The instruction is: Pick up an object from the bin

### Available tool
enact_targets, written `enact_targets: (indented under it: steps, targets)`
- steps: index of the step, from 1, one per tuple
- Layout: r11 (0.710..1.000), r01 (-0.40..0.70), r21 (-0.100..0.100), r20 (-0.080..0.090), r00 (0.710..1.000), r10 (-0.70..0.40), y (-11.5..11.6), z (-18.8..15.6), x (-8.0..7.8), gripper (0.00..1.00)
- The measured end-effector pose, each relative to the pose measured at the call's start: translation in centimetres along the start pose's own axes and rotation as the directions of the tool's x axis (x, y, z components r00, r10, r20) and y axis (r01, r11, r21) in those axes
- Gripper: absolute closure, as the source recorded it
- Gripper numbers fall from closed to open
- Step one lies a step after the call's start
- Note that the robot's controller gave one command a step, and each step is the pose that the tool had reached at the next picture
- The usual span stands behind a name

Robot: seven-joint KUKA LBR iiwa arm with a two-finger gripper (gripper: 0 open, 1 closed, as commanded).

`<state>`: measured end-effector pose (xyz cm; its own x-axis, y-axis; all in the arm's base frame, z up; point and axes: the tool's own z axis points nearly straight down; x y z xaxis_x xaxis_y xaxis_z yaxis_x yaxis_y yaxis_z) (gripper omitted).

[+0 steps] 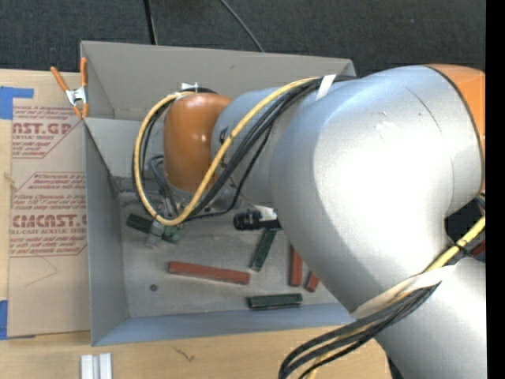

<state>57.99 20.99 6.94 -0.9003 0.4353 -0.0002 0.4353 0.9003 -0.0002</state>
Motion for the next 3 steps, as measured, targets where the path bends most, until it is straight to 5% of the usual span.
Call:
enact_targets:
  steps: [1, 3]
  targets:
    - [1.000, -0.015, 0.000, -0.002, 1.000, 0.015, -0.5, -2.5, -1.3, 1.00]
    - [1.000, -0.016, -0.002, 0.001, 1.000, 0.016, -2.8, -15.8, -0.7, 1.00]
